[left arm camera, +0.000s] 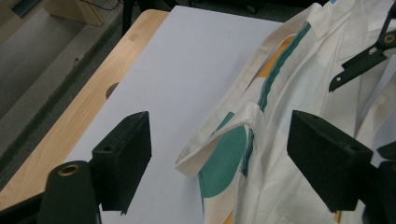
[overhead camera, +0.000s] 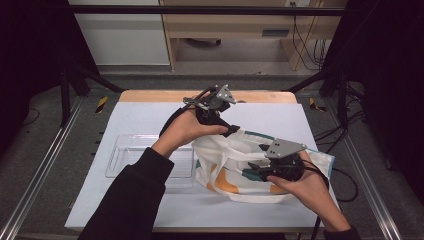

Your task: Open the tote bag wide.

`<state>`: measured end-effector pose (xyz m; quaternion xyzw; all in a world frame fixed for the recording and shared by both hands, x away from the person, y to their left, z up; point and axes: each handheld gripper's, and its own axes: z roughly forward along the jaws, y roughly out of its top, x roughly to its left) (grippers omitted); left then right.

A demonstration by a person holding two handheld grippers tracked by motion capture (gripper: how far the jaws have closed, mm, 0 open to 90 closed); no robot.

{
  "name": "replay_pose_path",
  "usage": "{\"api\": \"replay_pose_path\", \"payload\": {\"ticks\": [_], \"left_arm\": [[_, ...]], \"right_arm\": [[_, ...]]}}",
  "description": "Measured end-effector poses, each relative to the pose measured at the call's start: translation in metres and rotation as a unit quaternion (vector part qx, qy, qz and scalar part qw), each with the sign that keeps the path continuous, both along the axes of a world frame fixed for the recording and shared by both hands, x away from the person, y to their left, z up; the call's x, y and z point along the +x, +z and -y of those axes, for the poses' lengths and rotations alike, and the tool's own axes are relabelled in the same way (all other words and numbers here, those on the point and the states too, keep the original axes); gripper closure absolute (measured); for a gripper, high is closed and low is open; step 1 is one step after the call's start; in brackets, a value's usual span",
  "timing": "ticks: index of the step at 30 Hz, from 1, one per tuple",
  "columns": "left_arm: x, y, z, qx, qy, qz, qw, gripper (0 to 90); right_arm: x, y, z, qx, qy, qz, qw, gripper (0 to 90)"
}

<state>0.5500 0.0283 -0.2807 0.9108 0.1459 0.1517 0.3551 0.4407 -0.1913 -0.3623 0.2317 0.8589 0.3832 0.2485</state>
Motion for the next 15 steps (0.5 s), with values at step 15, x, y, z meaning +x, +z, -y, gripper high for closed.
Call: {"api": "replay_pose_path", "payload": {"ticks": [15], "left_arm": [[-0.003, 0.002, 0.003, 0.007, -0.004, -0.002, 1.0, 23.4]], "right_arm": [[0.01, -0.018, -0.017, -0.014, -0.028, -0.025, 0.9992, 56.2]]}}
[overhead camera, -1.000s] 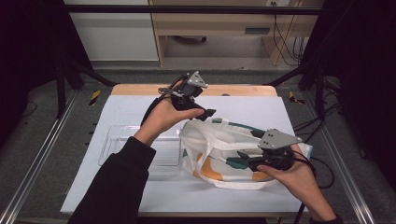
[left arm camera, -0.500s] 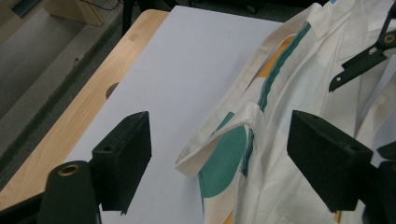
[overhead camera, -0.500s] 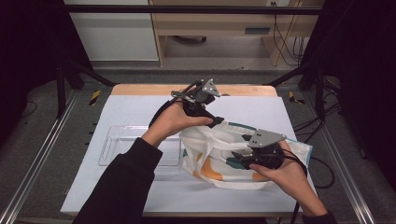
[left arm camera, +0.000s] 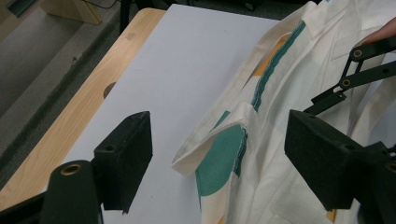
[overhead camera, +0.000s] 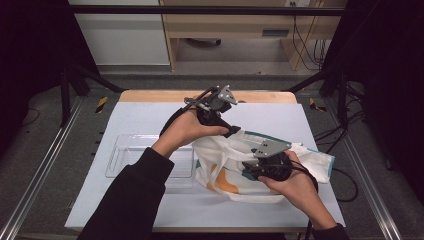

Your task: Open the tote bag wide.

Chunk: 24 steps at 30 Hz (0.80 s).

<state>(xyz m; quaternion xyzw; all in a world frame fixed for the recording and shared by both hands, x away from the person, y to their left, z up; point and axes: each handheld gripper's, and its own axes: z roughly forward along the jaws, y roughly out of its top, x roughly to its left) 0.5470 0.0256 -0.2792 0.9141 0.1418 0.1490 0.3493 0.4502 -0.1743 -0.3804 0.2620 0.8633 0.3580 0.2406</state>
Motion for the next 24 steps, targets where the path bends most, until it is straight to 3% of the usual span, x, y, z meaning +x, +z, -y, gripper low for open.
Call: {"api": "replay_pose_path", "payload": {"ticks": [1, 3, 4, 5, 6, 7, 9, 16, 24], "left_arm": [[0.0, 0.0, 0.0, 0.0, -0.001, -0.001, 1.0, 23.4], [0.0, 0.0, 0.0, 0.001, -0.001, -0.004, 1.0, 25.3], [-0.001, 0.0, 0.0, 0.001, -0.001, -0.004, 1.0, 25.3], [0.0, 0.001, 0.0, 0.002, 0.0, -0.005, 1.0, 25.6], [0.0, 0.001, 0.0, 0.002, 0.0, -0.005, 1.0, 25.7], [0.0, 0.001, 0.0, 0.002, 0.0, -0.005, 1.0, 25.9], [0.0, 0.002, 0.0, 0.007, -0.001, -0.004, 1.0, 26.3], [0.001, 0.004, 0.0, 0.017, -0.001, -0.002, 0.9998, 27.8], [-0.002, 0.001, 0.013, 0.037, -0.017, -0.009, 0.9991, 29.6]], "right_arm": [[0.0, 0.0, 0.0, 0.0, 0.0, 0.0, 1.0, 56.2], [0.0, 0.001, 0.002, 0.012, 0.005, 0.006, 0.9999, 72.8], [0.0, 0.001, 0.002, 0.012, 0.005, 0.006, 0.9999, 72.8], [-0.001, 0.002, 0.003, 0.016, 0.007, 0.014, 0.9998, 81.5], [-0.001, 0.002, 0.003, 0.016, 0.007, 0.014, 0.9998, 81.5], [-0.001, 0.003, 0.005, 0.025, 0.006, 0.023, 0.9994, 87.8], [-0.003, 0.004, 0.007, 0.036, 0.004, 0.026, 0.999, 88.1], [-0.012, 0.006, 0.007, 0.035, 0.021, 0.038, 0.9984, 88.0], [-0.022, 0.012, 0.007, 0.044, 0.029, 0.049, 0.9974, 88.0]]}}
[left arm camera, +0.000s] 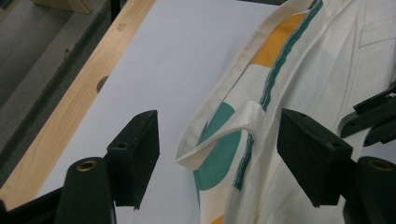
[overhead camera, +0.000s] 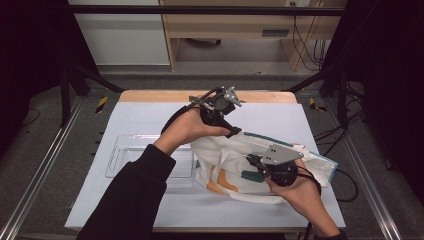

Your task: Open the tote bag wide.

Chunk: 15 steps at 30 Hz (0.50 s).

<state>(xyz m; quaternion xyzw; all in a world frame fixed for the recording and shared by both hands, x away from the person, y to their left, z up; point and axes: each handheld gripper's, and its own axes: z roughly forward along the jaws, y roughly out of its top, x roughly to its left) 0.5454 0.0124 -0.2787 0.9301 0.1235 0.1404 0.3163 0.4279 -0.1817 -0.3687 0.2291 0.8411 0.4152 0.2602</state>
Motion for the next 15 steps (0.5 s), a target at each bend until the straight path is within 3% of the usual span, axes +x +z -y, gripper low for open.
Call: {"api": "replay_pose_path", "payload": {"ticks": [4, 8, 15], "left_arm": [[-0.002, -0.004, 0.009, 0.013, -0.007, 0.0, 0.9999, 29.6], [0.0, -0.006, 0.016, 0.035, -0.007, -0.013, 0.9993, 30.8], [0.001, -0.012, 0.029, 0.078, -0.008, -0.016, 0.9968, 39.1]], "right_arm": [[-0.004, 0.003, -0.001, 0.001, 0.005, 0.007, 1.0, 88.1], [-0.007, 0.004, -0.003, -0.001, 0.009, 0.008, 0.9999, 88.0], [-0.011, 0.006, -0.003, -0.001, 0.015, 0.01, 0.9998, 88.0]]}}
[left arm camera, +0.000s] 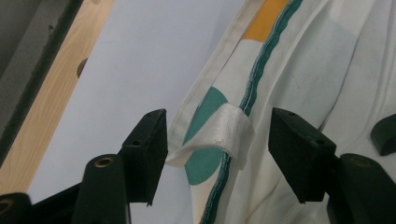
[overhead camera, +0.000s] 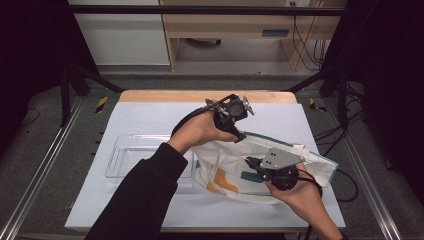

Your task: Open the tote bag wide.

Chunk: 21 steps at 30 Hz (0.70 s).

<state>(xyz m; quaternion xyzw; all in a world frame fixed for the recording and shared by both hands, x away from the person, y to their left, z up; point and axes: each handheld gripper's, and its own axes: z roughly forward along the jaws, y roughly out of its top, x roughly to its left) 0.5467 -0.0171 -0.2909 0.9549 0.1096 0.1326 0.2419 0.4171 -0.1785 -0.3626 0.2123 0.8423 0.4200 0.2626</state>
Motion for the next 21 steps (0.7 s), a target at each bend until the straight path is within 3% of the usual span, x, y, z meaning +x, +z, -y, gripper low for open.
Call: {"api": "replay_pose_path", "payload": {"ticks": [8, 10, 11, 13, 14, 21], "left_arm": [[0.002, -0.003, 0.005, 0.013, 0.005, -0.007, 0.9999, 55.3], [0.002, -0.003, 0.005, 0.015, 0.005, -0.008, 0.9998, 61.1], [0.001, -0.003, 0.005, 0.017, 0.004, -0.009, 0.9998, 69.3], [0.001, -0.002, 0.005, 0.022, 0.001, -0.01, 0.9997, 71.1], [0.0, -0.002, 0.004, 0.018, -0.001, -0.01, 0.9998, 76.7], [0.001, 0.005, 0.0, -0.009, 0.0, 0.003, 1.0, 79.8]], "right_arm": [[-0.001, 0.001, 0.0, 0.002, 0.001, 0.0, 1.0, 87.9], [-0.001, 0.002, 0.0, 0.002, 0.001, 0.001, 1.0, 87.9], [-0.001, 0.003, 0.001, 0.003, 0.001, 0.003, 1.0, 87.9], [-0.001, 0.003, 0.001, 0.003, 0.001, 0.002, 1.0, 87.9], [-0.002, 0.003, 0.001, 0.003, 0.001, 0.002, 1.0, 87.9], [-0.013, 0.0, 0.001, 0.006, 0.009, 0.0, 0.9999, 88.3]]}}
